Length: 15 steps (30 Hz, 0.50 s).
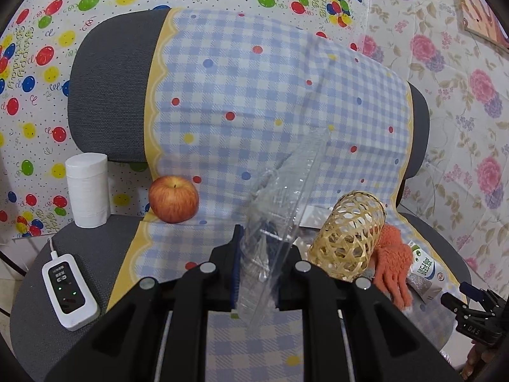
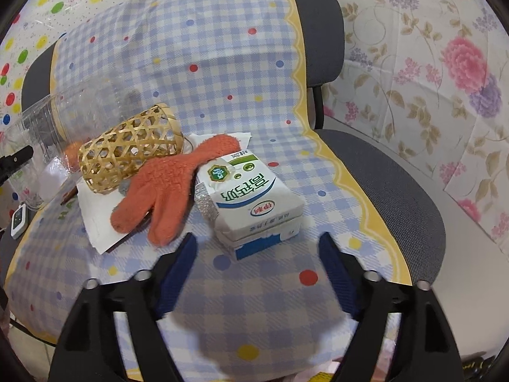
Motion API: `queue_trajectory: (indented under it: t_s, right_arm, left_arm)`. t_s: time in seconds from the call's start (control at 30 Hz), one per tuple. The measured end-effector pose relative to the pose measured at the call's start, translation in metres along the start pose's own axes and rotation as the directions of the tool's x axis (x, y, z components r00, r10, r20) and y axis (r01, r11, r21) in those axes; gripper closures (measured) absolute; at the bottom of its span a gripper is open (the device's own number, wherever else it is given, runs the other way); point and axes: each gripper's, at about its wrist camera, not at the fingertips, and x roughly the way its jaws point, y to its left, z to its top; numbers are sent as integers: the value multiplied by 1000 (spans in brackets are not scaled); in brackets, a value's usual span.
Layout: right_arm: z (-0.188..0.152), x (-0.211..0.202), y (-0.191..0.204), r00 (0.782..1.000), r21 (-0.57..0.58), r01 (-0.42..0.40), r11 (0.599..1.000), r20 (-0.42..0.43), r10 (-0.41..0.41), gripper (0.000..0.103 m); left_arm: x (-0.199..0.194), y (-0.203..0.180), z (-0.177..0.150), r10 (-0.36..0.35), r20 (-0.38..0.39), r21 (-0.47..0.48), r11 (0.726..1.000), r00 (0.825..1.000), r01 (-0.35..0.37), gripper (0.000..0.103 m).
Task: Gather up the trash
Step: 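Grasp and lift the white milk carton with the right gripper while the left holds the container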
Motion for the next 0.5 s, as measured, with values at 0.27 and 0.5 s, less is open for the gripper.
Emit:
queue_trajectory:
  t_s: [0.27, 0.5]
  right_arm:
    - [10, 37, -9, 998, -65, -61, 996, -16, 60, 16]
    - [8, 45, -5, 992, -113, -127, 985, -28, 124, 27]
  left_arm:
    - [13, -9, 1, 24, -16, 7, 1000, 1000, -24, 90]
    - [16, -14, 0, 34, -27, 15, 999, 999, -33, 90]
